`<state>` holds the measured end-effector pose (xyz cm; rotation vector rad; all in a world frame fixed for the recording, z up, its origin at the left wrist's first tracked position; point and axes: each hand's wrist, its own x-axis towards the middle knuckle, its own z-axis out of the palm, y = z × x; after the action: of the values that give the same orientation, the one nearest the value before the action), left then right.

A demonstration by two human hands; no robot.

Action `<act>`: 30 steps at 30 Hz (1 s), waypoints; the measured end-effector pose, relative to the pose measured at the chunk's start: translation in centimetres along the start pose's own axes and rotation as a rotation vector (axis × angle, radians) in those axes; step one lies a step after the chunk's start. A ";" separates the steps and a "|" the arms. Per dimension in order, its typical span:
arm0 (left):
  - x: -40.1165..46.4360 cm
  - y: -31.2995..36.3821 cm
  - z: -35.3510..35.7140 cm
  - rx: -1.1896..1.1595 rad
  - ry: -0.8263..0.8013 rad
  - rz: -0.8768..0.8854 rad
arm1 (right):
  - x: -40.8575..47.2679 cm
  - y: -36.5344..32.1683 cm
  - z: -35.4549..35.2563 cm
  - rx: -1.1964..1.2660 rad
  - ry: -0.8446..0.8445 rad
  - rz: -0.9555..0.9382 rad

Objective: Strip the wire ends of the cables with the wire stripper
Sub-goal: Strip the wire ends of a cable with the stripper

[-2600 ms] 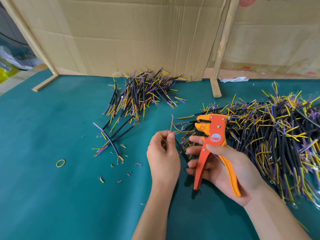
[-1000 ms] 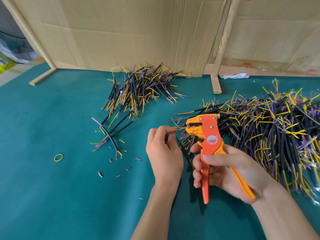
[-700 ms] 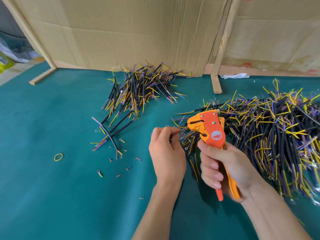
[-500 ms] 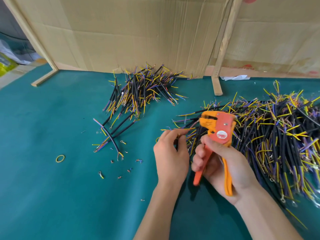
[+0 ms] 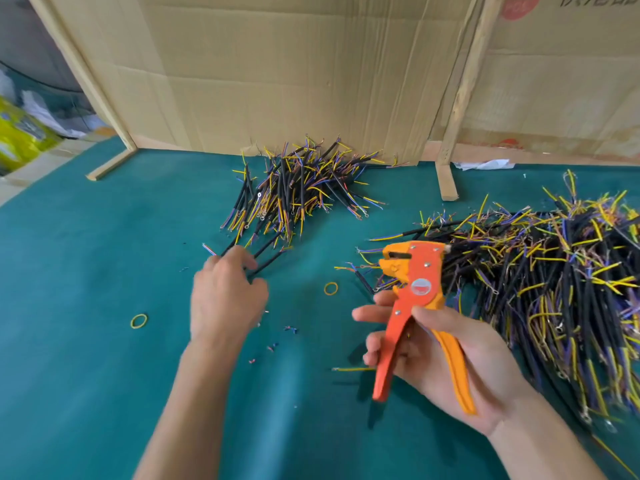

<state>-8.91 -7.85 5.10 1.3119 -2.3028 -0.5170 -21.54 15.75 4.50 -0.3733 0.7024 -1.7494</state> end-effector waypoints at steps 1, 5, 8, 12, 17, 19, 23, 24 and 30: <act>0.5 -1.0 0.1 0.092 -0.025 -0.036 | 0.1 0.3 0.2 -0.028 -0.011 0.028; 1.2 -1.8 1.3 0.132 0.027 0.040 | 0.5 1.0 0.8 -0.089 0.033 0.096; 2.3 -2.2 1.3 0.174 0.052 0.067 | 0.6 0.9 0.6 -0.070 0.069 0.056; 2.8 -1.4 1.0 0.248 0.104 0.110 | 0.5 0.2 0.3 -0.045 0.108 0.017; 1.1 1.4 1.1 0.088 0.227 0.242 | 0.3 -0.5 -0.4 -0.006 0.121 -0.038; 0.4 3.0 1.6 -0.011 0.196 0.297 | 0.2 -0.7 -0.7 0.010 0.125 -0.058; -1.4 4.9 2.9 -0.179 0.159 0.407 | 0.0 -1.0 -1.1 0.027 0.128 -0.101; -1.9 5.2 3.2 -0.247 0.128 0.416 | 0.0 -1.1 -1.2 0.025 0.130 -0.119; -4.0 6.1 4.5 -0.311 0.005 0.553 | 0.0 -1.6 -1.5 -0.009 0.137 -0.243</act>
<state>-13.83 -1.03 3.74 0.4995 -2.3250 -0.6380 -23.62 16.42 4.39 -0.3593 0.7891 -2.0170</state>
